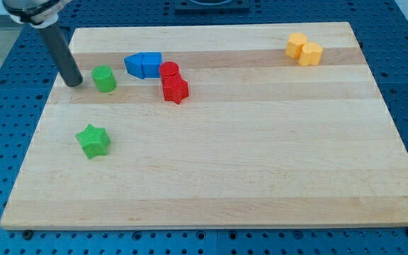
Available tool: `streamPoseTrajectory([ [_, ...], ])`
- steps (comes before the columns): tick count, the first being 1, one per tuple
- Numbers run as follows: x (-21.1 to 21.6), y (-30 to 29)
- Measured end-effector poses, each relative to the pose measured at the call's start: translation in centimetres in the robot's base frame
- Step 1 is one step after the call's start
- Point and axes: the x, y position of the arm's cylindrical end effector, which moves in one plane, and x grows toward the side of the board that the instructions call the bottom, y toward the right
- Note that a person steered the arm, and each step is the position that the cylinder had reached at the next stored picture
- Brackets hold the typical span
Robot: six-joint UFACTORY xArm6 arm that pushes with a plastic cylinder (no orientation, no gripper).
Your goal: Push green star into green circle
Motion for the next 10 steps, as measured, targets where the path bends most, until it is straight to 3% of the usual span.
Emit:
streamPoseTrajectory([
  [4, 0.1, 4.5],
  [7, 10.5, -2.5],
  [8, 13.9, -1.9],
  [10, 18.4, 4.5],
])
